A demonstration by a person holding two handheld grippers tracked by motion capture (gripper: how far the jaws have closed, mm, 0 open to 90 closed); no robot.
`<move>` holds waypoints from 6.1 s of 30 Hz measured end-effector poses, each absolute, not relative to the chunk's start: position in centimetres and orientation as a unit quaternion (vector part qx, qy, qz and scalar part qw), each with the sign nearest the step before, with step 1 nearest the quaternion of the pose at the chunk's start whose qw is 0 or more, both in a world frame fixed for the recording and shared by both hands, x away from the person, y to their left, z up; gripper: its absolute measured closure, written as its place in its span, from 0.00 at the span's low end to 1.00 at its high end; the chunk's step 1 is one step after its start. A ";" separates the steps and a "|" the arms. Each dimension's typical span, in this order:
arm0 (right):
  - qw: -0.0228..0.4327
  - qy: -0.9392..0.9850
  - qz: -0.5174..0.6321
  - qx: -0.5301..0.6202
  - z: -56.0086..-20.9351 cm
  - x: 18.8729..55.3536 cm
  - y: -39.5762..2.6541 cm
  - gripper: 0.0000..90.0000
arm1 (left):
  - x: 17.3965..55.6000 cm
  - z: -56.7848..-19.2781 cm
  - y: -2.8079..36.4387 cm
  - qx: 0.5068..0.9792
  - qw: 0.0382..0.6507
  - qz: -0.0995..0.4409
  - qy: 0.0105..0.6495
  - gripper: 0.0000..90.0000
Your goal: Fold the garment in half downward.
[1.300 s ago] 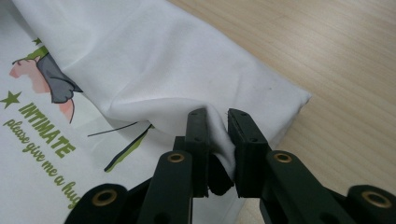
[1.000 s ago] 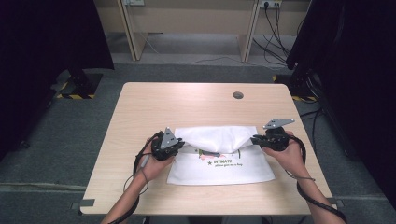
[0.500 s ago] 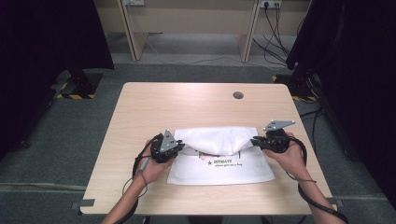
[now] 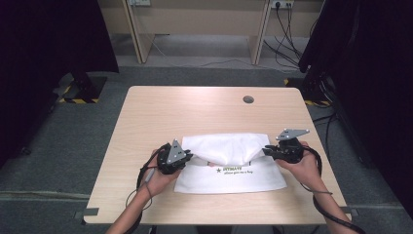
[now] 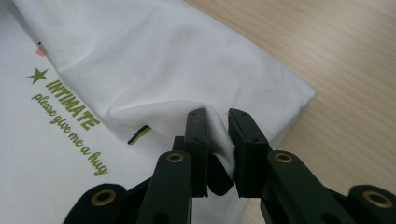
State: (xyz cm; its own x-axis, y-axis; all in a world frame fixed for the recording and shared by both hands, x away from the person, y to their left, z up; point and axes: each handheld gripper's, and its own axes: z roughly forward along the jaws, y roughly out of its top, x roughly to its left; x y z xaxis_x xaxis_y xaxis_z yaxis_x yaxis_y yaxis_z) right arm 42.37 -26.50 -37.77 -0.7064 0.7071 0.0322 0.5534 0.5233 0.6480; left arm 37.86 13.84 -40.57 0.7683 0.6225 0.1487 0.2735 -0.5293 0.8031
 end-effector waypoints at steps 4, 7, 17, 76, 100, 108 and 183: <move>0.118 0.864 0.325 0.365 -37.8 42.1 -26.7 0.87 | 37.7 -40.7 13.8 0.850 0.404 0.213 0.262 0.88; 0.118 0.864 0.326 0.364 -37.9 42.0 -26.7 0.87 | 37.3 -40.7 13.7 0.853 0.402 0.211 0.258 0.88; 0.117 0.868 0.323 0.358 -37.8 41.5 -26.7 0.87 | 36.8 -40.6 13.7 0.856 0.400 0.211 0.251 0.88; 0.111 0.873 0.334 0.338 -37.7 38.4 -27.6 0.87 | 33.9 -40.3 13.8 0.863 0.403 0.205 0.225 0.88; 0.107 0.874 0.339 0.330 -37.6 37.2 -27.6 0.86 | 32.7 -40.3 13.7 0.865 0.406 0.200 0.219 0.88; 0.106 0.874 0.341 0.329 -37.5 36.9 -27.7 0.86 | 32.3 -40.1 13.8 0.864 0.408 0.201 0.215 0.88; 0.093 0.881 0.341 0.314 -37.7 34.0 -28.8 0.86 | 29.8 -40.3 14.6 0.868 0.408 0.193 0.206 0.87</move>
State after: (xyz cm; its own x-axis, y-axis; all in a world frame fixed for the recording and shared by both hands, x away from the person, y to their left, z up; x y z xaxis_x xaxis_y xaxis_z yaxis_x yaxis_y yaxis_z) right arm 34.05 -28.82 -37.67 -0.7851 0.6173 0.0505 0.4902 0.5696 0.6598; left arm 29.83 14.60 -40.28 0.8403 0.5159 0.1666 0.2009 -0.5817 0.7882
